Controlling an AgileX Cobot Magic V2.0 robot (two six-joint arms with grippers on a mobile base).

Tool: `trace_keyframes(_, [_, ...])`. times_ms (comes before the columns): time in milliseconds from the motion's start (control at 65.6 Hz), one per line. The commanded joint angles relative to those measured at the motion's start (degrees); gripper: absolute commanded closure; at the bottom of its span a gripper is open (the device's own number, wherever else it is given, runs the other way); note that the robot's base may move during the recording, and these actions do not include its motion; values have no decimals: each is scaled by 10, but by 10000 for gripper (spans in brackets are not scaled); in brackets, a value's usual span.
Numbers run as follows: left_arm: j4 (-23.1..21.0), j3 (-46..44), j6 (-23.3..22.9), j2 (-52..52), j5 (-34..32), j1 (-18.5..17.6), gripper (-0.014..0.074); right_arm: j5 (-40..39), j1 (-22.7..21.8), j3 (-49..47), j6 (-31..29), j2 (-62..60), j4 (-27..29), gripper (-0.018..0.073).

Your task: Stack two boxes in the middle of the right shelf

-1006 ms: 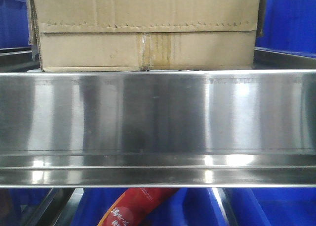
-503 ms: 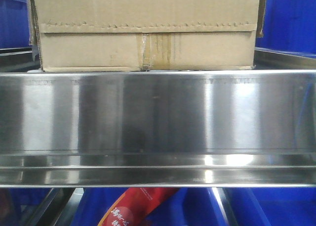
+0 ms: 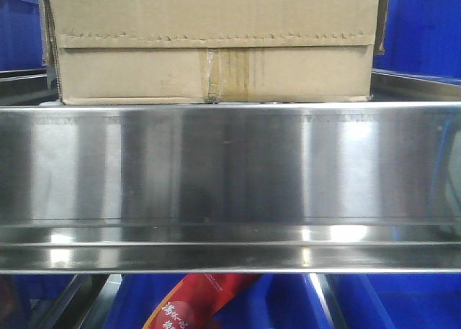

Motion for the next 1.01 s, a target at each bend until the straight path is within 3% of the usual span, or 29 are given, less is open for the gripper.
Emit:
trace_keyframes(0, [1,1,-1,-1,-11,2,707,-13,-3,3,-3,-3,-4,713])
trace_keyframes(549, [-9,1,-1,-1,-10,10,707,-13,-3,3,-3,-3,-4,713])
trace_keyframes(625, [-9,3,6,-4,2,41,707,-13,-3,3,-3,-3,-4,713])
trace_keyframes(762, [-79,37,105,-26,-21,116,707,-13,-3,3,-3,-3,-4,713])
trace_keyframes(823, [-102,63,105,-43,-36,152,707,-13,-3,3,-3,-3,-4,713])
trace_keyframes(990, [-103,156,105,-111,-65,210,707,-13,-3,3,-3,-3,-4,713])
